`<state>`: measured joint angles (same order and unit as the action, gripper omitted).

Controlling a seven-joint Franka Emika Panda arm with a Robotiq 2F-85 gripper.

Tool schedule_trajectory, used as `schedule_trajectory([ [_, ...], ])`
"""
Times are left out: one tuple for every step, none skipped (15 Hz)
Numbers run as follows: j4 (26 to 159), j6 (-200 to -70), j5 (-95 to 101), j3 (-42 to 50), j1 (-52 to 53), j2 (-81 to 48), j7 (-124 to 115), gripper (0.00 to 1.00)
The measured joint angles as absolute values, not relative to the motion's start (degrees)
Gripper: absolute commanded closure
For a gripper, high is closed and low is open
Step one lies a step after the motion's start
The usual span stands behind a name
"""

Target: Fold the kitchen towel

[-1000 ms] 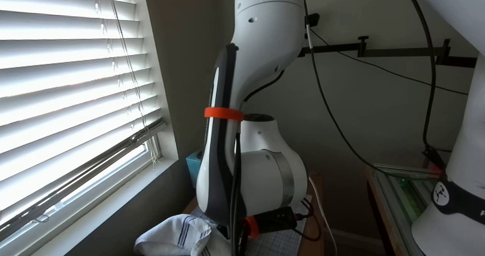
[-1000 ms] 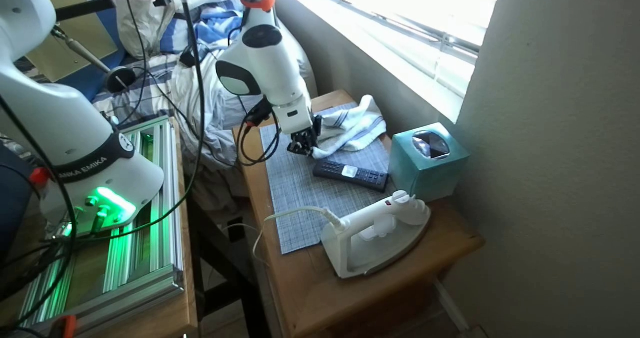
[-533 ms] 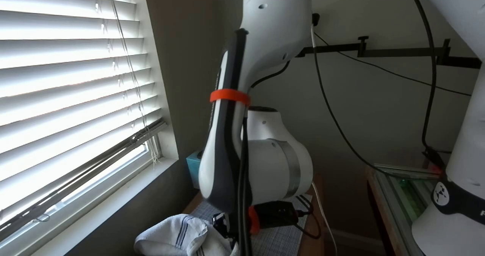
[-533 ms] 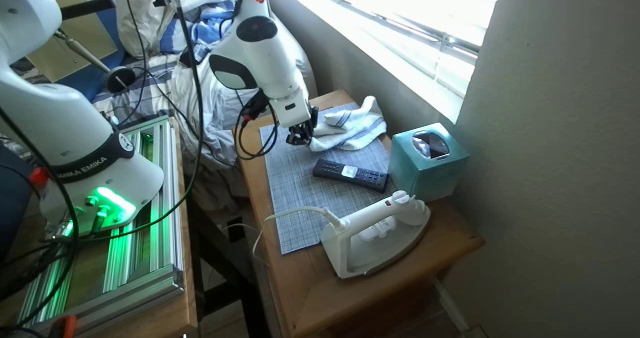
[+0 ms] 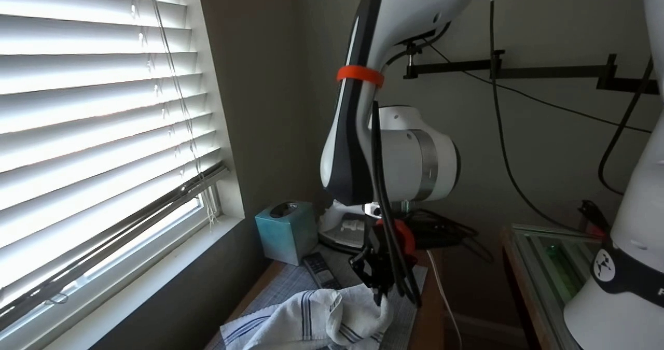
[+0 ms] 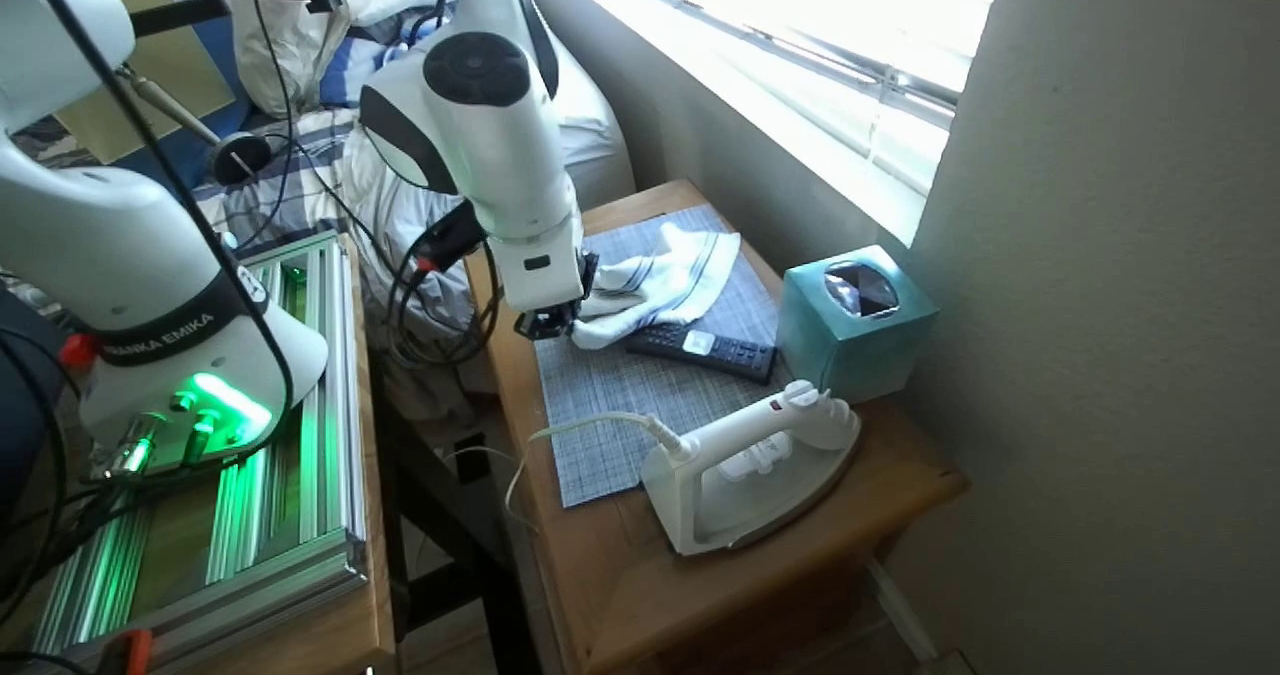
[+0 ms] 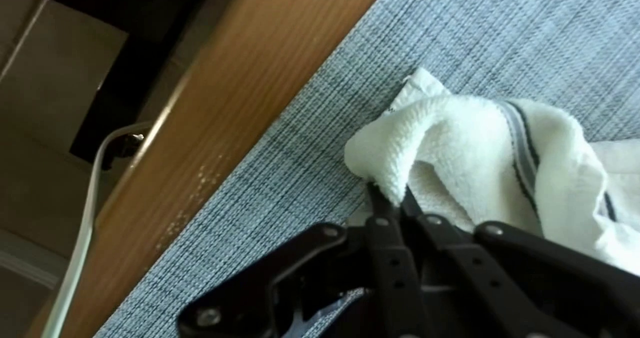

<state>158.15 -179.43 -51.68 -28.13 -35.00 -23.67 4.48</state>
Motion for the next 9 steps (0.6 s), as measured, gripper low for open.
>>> schedule_trajectory([
  [158.01,-177.79,-51.83,-24.83,-32.1,-23.02,5.99,0.99],
  [157.98,-176.68,-51.83,-23.01,-30.19,-22.66,7.22,0.99],
  [157.89,-176.02,-51.89,-22.62,-29.21,-22.37,8.52,0.99],
  [157.75,-175.28,-52.06,-23.0,-28.74,-21.88,9.69,0.99],
  [157.63,-174.5,-52.35,-23.63,-28.41,-21.17,10.78,0.99],
  [157.46,-173.94,-52.97,-24.54,-28.2,-20.22,12.07,0.99],
  [157.18,-173.59,-53.77,-25.69,-28.03,-19.1,13.45,0.99],
  [156.96,-173.52,-54.32,-26.86,-27.74,-17.85,14.54,0.99],
  [156.93,-173.52,-54.92,-28.49,-27.72,-16.32,15.31,0.99],
])
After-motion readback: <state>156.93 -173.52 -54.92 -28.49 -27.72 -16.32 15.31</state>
